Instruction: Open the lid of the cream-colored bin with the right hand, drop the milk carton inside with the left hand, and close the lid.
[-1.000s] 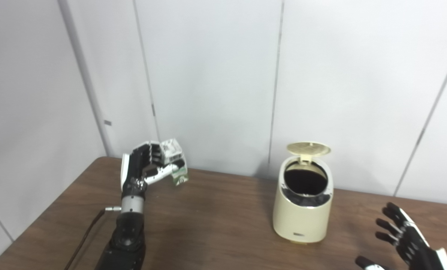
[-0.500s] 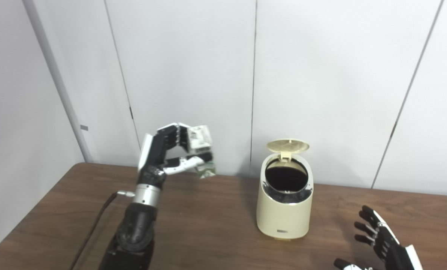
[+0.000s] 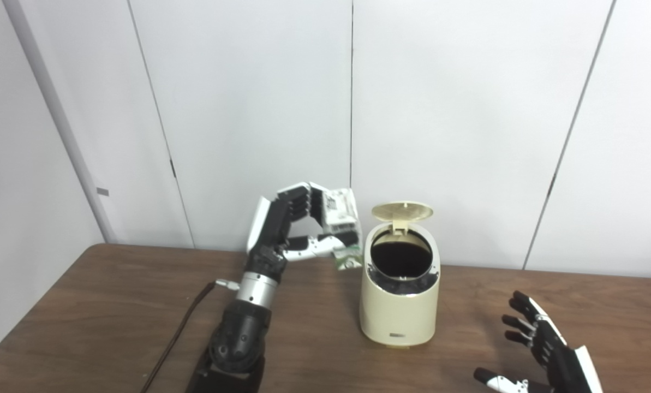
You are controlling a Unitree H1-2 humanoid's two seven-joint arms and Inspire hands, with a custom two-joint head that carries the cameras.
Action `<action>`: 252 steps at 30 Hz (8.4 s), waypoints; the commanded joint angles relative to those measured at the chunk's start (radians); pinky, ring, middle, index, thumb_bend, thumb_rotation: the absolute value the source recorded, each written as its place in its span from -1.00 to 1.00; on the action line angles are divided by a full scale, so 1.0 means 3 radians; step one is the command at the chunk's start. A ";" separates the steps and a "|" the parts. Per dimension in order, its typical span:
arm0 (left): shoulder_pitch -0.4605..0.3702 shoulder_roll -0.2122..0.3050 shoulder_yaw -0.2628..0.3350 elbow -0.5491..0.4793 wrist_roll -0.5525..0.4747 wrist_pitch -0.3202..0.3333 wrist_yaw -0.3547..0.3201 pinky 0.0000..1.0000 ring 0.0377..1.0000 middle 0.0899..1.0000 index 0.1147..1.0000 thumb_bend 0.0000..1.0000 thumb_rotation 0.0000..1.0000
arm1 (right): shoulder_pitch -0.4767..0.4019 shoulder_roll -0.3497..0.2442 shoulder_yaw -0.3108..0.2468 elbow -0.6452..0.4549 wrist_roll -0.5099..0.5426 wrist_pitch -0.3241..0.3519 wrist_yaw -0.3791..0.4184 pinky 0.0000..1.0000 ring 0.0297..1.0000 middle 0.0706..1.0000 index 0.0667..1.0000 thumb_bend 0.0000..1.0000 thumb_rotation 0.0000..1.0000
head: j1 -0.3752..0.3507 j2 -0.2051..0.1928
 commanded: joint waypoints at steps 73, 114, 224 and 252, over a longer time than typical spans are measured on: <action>-0.0830 0.0160 -0.1799 0.1608 0.0156 -0.0550 0.1979 0.02 -0.10 -0.13 -0.15 0.01 -1.00 | 0.0067 0.0121 0.0117 -0.0602 -0.0156 0.0262 -0.0045 0.46 0.65 0.73 0.68 0.50 -0.67 | -0.0193 0.0171; -0.0170 0.0364 -0.1169 0.0489 0.0029 -0.0550 0.1195 0.06 0.26 0.39 0.46 0.68 -0.68 | 0.0039 0.0046 0.0090 -0.0485 -0.0101 0.0149 0.0015 0.44 0.63 0.72 0.66 0.49 -0.82 | -0.0065 0.0227; 0.1180 0.0098 0.0194 -0.0019 -0.0635 -0.0110 -0.0589 0.02 0.15 0.31 0.40 0.64 -0.67 | -0.2135 -0.1051 0.1077 -0.0823 -0.1457 0.1349 0.1686 0.69 0.96 0.77 0.71 0.39 0.22 | -0.0129 0.0252; 0.1175 0.0087 0.0201 0.0034 -0.0590 -0.0154 -0.0550 0.00 0.15 0.32 0.41 0.63 -0.63 | -0.1988 -0.1080 0.1099 -0.0905 -0.1642 0.1146 0.1885 0.75 0.99 0.69 0.68 0.39 0.10 | -0.0097 0.0321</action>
